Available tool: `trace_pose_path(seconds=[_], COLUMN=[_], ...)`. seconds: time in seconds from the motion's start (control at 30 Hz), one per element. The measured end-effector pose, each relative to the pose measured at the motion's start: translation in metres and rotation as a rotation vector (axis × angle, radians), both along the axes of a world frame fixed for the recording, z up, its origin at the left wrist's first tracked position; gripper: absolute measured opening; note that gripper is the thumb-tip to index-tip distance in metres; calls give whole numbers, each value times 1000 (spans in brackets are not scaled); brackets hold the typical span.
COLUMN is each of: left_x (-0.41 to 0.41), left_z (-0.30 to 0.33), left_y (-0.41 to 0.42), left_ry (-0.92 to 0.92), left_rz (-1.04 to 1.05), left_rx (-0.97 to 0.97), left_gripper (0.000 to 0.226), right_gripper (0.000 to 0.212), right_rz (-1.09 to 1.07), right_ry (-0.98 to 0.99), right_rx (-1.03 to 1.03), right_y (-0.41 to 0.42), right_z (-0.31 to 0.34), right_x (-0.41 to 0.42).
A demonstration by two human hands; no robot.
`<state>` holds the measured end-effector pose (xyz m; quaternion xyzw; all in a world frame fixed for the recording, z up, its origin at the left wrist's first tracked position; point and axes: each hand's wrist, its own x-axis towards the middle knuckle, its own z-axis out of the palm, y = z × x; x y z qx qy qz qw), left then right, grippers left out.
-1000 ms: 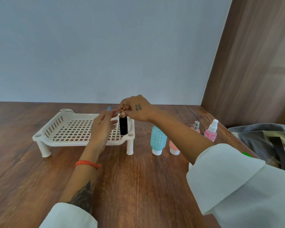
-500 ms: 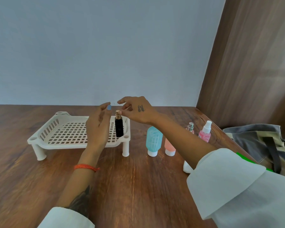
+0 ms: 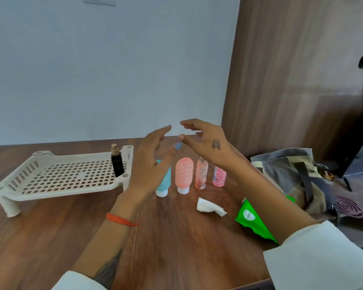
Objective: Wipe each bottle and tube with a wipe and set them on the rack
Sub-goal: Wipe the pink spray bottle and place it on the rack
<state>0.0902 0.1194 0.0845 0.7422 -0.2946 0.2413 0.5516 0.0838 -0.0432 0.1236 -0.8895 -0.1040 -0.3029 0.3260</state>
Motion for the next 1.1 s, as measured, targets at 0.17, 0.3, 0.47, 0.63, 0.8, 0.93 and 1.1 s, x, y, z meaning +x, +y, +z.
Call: trace_pose_path(seconds=[0.17, 0.3, 0.47, 0.63, 0.8, 0.93, 1.1], left_x=[-16, -23, -27, -26, -25, -26, -31], left_z=[-24, -53, -74, -75, -75, -73, -64], left_y=[-20, -20, -16, -16, -15, -15, -16], left_ry=[-5, -23, -9, -17, -31, -32, 79], left_rz=[0, 32, 89, 99, 102, 112, 25], left_rx=[27, 7, 76, 109, 94, 67, -40], left_gripper=[40, 41, 41, 38, 36, 36, 34], right_gripper=[42, 44, 28, 20, 22, 22, 22], right_rz=[-155, -243, -285, -322, -333, -274, -102], right_ry=[-1, 117, 169, 91, 45, -39, -45], right_rx=[92, 49, 94, 136, 95, 97, 131], right_y=[-48, -70, -77, -80, -81, -66, -31], right_z=[-25, -46, -57, -62, -60, -49, -38], right_x=[-17, -20, -21, -16, -25, -46, -70])
